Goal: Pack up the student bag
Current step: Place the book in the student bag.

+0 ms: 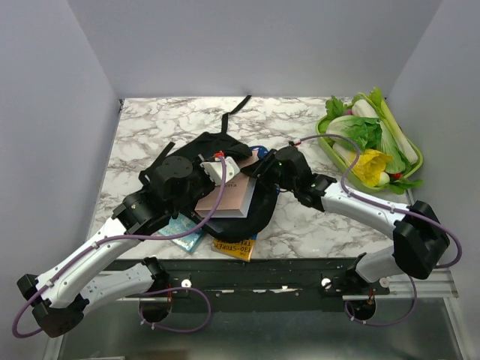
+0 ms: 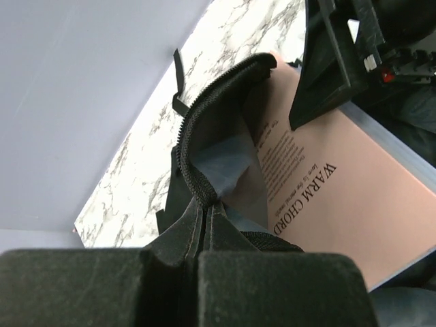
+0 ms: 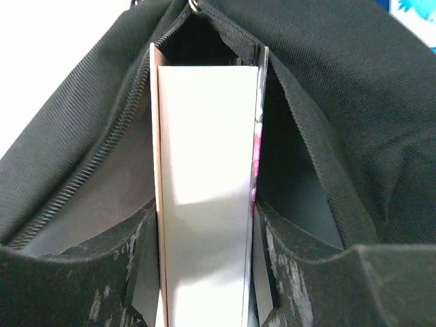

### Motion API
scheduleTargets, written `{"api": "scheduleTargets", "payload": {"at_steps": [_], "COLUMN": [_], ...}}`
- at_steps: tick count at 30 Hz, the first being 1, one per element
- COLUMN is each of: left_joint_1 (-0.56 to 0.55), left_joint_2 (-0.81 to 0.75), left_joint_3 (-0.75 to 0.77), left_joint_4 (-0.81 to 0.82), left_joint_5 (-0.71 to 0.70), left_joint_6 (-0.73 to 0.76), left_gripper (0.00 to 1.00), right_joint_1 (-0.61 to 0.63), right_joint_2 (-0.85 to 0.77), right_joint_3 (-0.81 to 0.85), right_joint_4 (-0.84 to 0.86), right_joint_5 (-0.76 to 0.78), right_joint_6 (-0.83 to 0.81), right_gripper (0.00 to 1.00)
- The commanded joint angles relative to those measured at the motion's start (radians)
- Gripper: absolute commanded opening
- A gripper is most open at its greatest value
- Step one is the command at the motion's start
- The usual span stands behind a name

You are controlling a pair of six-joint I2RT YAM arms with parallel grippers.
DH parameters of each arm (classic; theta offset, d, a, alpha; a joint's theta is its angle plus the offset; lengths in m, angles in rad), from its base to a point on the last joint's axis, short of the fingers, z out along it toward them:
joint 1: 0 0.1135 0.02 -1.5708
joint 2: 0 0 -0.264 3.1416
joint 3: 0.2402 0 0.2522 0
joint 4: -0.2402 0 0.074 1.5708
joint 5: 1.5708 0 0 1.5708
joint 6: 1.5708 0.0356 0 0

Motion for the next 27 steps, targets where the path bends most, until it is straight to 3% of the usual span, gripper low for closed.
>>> {"api": "scheduleTargets", "payload": {"at_steps": [1,8,11,16,22,24,25,27], "left_joint_1": [-0.003,-0.002,-0.002,0.002,0.017,0.035,0.047,0.058], "left_joint_2": [-0.023,-0.012,0.004,0.037,0.044,0.031,0.023,-0.002], "left_joint_3": [0.005,0.002,0.028,0.057,0.053,0.045,0.022,-0.009], "left_joint_4": [0.068,0.071,0.08,0.126,0.149,0.149,0.154,0.164], "left_joint_5": [-0.042,-0.017,-0.005,0.001,-0.037,-0.036,-0.042,-0.062], "left_joint_6": [0.011,-0.062,-0.077,-0.06,-0.042,-0.068,-0.069,-0.066], "left_gripper": [0.0,0.0,0.0,0.0,0.0,0.0,0.0,0.0], "right_joint_1": [-0.011,-0.008,0.021,0.109,0.152,0.15,0.149,0.135], "right_joint_2": [-0.047,0.028,0.123,0.263,0.364,0.392,0.4,0.423], "right_joint_3": [-0.025,0.017,0.132,0.394,0.488,0.482,0.484,0.491], "right_joint_4": [0.056,0.067,0.056,-0.102,-0.171,-0.201,-0.218,-0.272], "right_joint_5": [0.163,0.215,0.221,0.299,0.275,0.227,0.21,0.101], "right_joint_6": [0.067,0.16,0.157,0.127,0.075,0.044,0.026,-0.028], "right_gripper": [0.04,0.01,0.01,0.01,0.01,0.09,0.25,0.37]}}
